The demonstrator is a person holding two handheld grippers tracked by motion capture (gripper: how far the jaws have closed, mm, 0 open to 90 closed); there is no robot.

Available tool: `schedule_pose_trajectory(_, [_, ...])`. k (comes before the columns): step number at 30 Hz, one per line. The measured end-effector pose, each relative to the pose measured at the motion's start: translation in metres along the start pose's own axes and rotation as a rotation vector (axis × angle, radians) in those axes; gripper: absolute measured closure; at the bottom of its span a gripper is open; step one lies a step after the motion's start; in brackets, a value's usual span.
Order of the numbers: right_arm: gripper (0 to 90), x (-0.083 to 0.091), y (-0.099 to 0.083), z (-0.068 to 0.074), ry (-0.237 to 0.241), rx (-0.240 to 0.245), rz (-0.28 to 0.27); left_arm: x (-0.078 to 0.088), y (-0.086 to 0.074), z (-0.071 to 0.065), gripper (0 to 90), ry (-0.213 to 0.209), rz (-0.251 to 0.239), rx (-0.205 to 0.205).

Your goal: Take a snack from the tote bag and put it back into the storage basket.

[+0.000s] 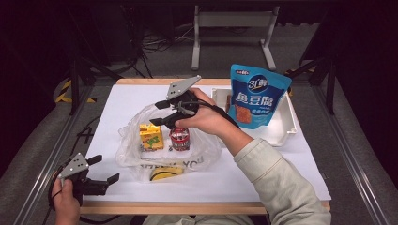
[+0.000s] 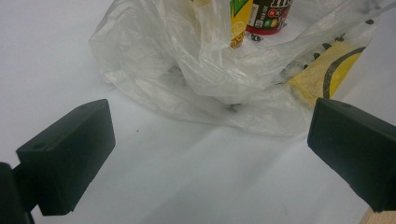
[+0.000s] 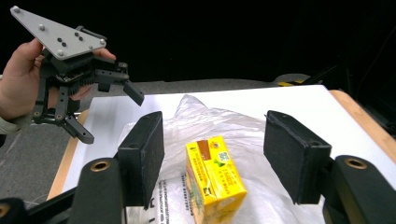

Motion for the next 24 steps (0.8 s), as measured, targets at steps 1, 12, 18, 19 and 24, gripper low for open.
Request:
schedule_pose_trajectory(1, [39.0, -0.003, -0.001, 0.001, 0.005, 0.001, 0.003, 0.000, 0.000, 0.000, 1.3, -0.001, 0.000, -0.001])
schedule_pose_trajectory(12, [36.7, -0.023, -0.013, 0.002, 0.021, -0.013, 0.034, -0.002, 0.001, 0.000, 1.3, -0.005, 0.001, -0.006])
schedule_pose_trajectory(18, [36.0, -0.031, -0.023, 0.000, 0.029, -0.026, 0.057, -0.003, 0.001, 0.000, 1.3, -0.005, 0.000, -0.007])
schedule_pose_trajectory(19, [36.0, -0.033, -0.024, 0.000, 0.030, -0.028, 0.060, -0.003, 0.001, 0.001, 1.3, -0.006, 0.001, -0.007])
schedule_pose_trajectory(24, [34.5, -0.043, -0.032, -0.002, 0.038, -0.035, 0.088, -0.003, 0.002, 0.001, 1.3, -0.010, 0.003, -0.010])
Point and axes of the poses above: each handheld gripper's, and its own axes: x roughly backward along the jaws, y roughly out of its top, z roughly to its left, the point moved 5 cm from there along -x, roughly forward along the jaws, and after that the axes turned 7 degrees about x, right-handed, at the moved point
